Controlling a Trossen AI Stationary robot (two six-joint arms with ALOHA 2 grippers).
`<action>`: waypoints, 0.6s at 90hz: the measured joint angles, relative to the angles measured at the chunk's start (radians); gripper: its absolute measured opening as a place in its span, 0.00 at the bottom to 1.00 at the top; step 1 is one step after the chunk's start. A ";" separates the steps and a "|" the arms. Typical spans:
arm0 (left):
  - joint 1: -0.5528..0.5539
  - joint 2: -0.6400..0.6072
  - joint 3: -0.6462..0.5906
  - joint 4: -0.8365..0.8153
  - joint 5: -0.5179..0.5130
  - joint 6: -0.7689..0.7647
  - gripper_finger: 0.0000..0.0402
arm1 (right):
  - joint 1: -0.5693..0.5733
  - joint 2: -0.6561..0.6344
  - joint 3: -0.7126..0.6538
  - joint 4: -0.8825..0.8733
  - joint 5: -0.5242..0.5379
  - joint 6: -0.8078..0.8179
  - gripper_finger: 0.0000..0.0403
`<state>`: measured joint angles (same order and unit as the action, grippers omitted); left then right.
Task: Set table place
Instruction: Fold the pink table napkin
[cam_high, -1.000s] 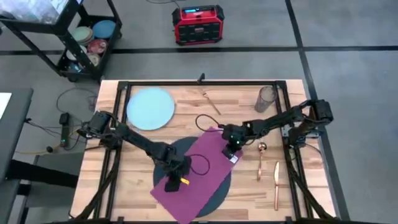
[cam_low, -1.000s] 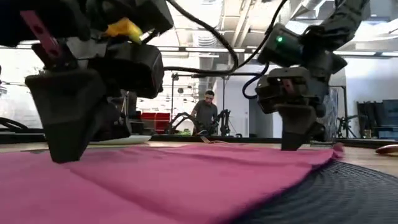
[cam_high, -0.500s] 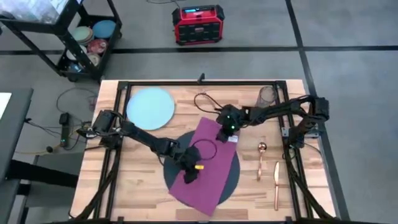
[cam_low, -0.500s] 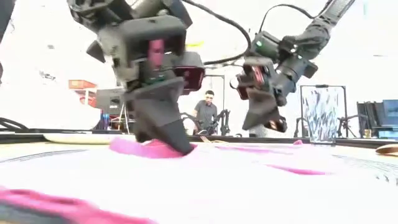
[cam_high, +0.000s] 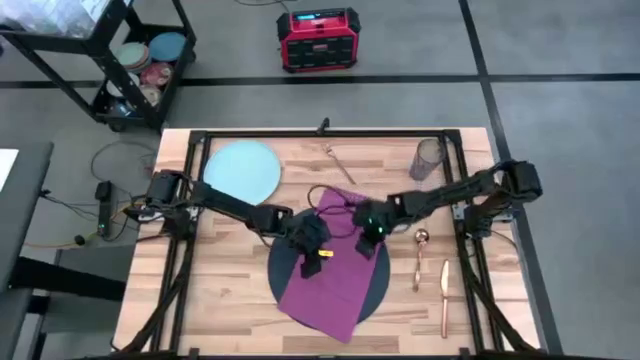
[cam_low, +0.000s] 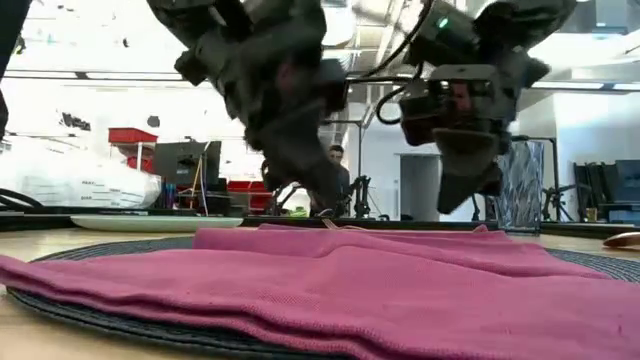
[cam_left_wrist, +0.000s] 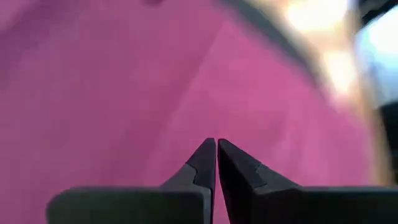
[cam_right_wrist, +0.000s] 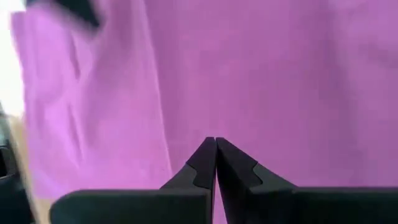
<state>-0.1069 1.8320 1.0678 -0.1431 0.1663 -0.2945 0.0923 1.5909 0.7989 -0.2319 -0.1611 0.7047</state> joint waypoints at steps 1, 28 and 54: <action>0.003 0.000 0.003 -0.017 0.000 0.016 0.00 | 0.009 0.000 -0.002 0.002 0.011 0.006 0.00; 0.115 -0.017 0.044 -0.365 0.057 0.106 0.04 | 0.159 -0.009 -0.073 0.163 0.160 0.203 0.15; 0.154 -0.046 0.041 -0.404 0.095 0.279 0.19 | 0.218 -0.010 -0.151 0.282 0.218 0.368 0.40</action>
<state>0.0471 1.7863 1.1087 -0.5467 0.2613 -0.0157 0.3099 1.5810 0.6476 0.0497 0.0566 1.0723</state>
